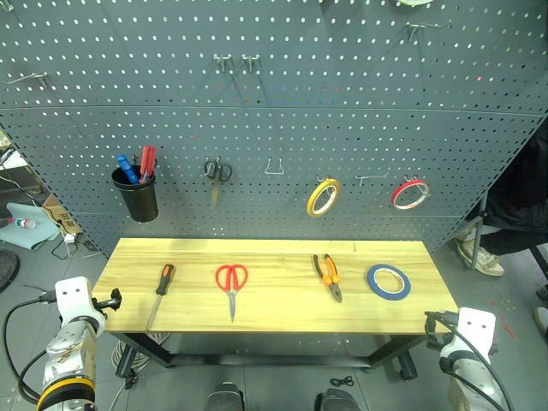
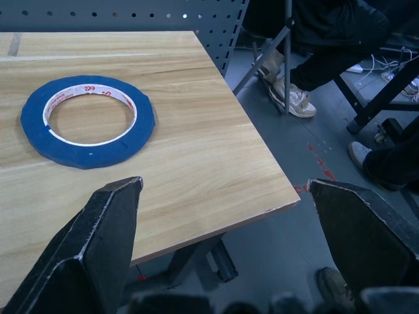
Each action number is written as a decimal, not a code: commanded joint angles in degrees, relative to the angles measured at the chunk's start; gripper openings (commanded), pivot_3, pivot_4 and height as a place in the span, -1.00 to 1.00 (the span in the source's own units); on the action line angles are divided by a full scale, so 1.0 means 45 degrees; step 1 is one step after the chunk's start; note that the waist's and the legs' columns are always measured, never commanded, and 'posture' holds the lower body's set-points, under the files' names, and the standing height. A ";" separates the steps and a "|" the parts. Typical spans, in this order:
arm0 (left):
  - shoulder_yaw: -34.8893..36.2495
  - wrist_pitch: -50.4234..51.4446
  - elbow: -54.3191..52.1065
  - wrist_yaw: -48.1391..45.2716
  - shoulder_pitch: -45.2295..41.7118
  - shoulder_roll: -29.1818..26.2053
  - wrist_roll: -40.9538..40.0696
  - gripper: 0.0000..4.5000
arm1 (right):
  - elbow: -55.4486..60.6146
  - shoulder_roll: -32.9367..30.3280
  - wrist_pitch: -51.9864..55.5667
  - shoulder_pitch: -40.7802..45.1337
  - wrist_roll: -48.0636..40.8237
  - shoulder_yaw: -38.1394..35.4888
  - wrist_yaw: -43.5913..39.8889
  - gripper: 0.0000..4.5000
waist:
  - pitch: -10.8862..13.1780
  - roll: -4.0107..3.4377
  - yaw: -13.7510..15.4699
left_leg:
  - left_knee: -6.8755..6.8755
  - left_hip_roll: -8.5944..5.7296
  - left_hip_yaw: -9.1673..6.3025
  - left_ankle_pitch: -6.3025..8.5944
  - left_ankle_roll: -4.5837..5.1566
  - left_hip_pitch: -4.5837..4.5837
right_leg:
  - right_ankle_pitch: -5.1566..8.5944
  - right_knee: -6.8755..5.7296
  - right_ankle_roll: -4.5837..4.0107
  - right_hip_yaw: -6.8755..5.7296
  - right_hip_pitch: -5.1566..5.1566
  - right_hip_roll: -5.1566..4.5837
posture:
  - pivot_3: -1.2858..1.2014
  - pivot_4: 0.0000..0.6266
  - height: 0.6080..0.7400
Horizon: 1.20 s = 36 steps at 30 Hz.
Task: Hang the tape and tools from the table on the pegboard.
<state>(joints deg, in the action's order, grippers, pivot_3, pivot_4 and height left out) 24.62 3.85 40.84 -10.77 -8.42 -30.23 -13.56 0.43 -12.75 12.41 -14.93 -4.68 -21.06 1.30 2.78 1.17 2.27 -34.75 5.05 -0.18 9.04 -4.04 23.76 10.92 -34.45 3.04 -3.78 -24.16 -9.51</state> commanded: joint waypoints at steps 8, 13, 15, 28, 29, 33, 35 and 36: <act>-0.0073 0.1065 -0.4521 -0.1882 0.1245 -0.0034 -0.1092 0.99 | 0.2034 -0.0947 0.0526 -0.0120 0.0032 0.0191 -0.0973 1.00 | 0.0671 -0.0061 -0.0002 | -0.0012 0.0000 0.0000 0.0003 -0.0004 0.0016 | 0.0000 0.0057 0.0000 0.0002 -0.0017 -0.0003 | 0.10 -0.54 1.00; -0.0930 0.3042 -0.9217 -0.3824 0.2437 -0.0546 -0.2267 0.99 | 0.3254 -0.2188 0.1854 0.0351 -0.0142 0.0789 -0.2418 1.00 | 0.1212 -0.0038 -0.0022 | -0.0016 0.0001 -0.0003 0.0002 -0.0002 0.0062 | 0.0000 0.0055 -0.0001 0.0017 -0.0021 -0.0004 | 0.10 -0.38 1.00; -0.1441 0.3926 -1.0773 -0.4435 0.2379 -0.0918 -0.2685 0.99 | 0.3491 -0.2826 0.2361 0.0662 -0.0248 0.0889 -0.3063 1.00 | 0.1484 -0.0039 0.0030 | -0.0018 -0.0001 -0.0002 0.0001 -0.0001 0.0099 | 0.0000 0.0055 -0.0001 0.0022 -0.0042 -0.0003 | 0.11 -0.28 1.00; -0.6818 0.5205 -1.3421 -0.8911 -0.1646 -0.1319 -0.3097 0.99 | -0.0036 -0.6650 0.3768 0.4498 -0.1006 0.2581 -0.8188 1.00 | 0.2758 0.0075 0.0101 | -0.0033 -0.0055 -0.0005 -0.0078 0.0244 0.0225 | 0.0040 0.0047 0.0070 0.0408 -0.0101 0.0218 | 0.09 0.06 1.00; -0.7220 0.4899 -1.3274 -0.9236 -0.1803 -0.1063 -0.2997 0.99 | -0.0533 -0.6843 0.3615 0.4816 -0.0882 0.2919 -0.8590 1.00 | 0.2843 0.0069 0.0083 | -0.0035 -0.0058 -0.0005 -0.0058 0.0273 0.0226 | 0.0056 0.0041 0.0100 0.0432 -0.0101 0.0230 | 0.09 0.08 1.00; -0.8055 0.4212 -1.3043 -1.0265 -0.2392 -0.0190 -0.3134 0.99 | -0.2242 -0.7209 0.3176 0.6025 -0.0655 0.3736 -0.9642 1.00 | 0.3121 0.0117 -0.0005 | -0.0044 -0.0101 -0.0005 -0.0034 0.0315 0.0344 | 0.0004 -0.0002 0.0132 0.0519 -0.0221 0.0237 | 0.08 0.17 1.00; -0.8227 0.4022 -1.2655 -1.0613 -0.2896 0.0468 -0.3412 0.99 | -0.3663 -0.7119 0.2657 0.7058 -0.0324 0.4254 -0.9995 1.00 | 0.3341 0.0138 -0.0024 | -0.0114 -0.0116 -0.0005 -0.0013 0.0350 0.0343 | 0.0034 -0.0089 0.0135 0.0551 -0.0232 0.0237 | 0.08 0.22 1.00; -0.8270 0.4075 -1.2452 -1.0725 -0.3084 0.0749 -0.3518 0.99 | -0.4480 -0.7075 0.2303 0.7563 -0.0109 0.4551 -1.0196 1.00 | 0.3476 0.0132 -0.0040 | -0.0119 -0.0123 -0.0004 -0.0013 0.0350 0.0345 | 0.0038 -0.0100 0.0141 0.0564 -0.0239 0.0237 | 0.08 0.24 1.00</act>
<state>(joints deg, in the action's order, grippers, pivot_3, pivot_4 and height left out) -12.22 23.52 -14.97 -57.60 -21.70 -27.65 -27.55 -16.58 -44.03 25.57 17.92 -6.45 -1.11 -43.19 18.43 1.76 2.09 -35.30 4.46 -0.20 8.98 -2.47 25.32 11.20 -34.95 3.86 -1.11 -25.23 -8.43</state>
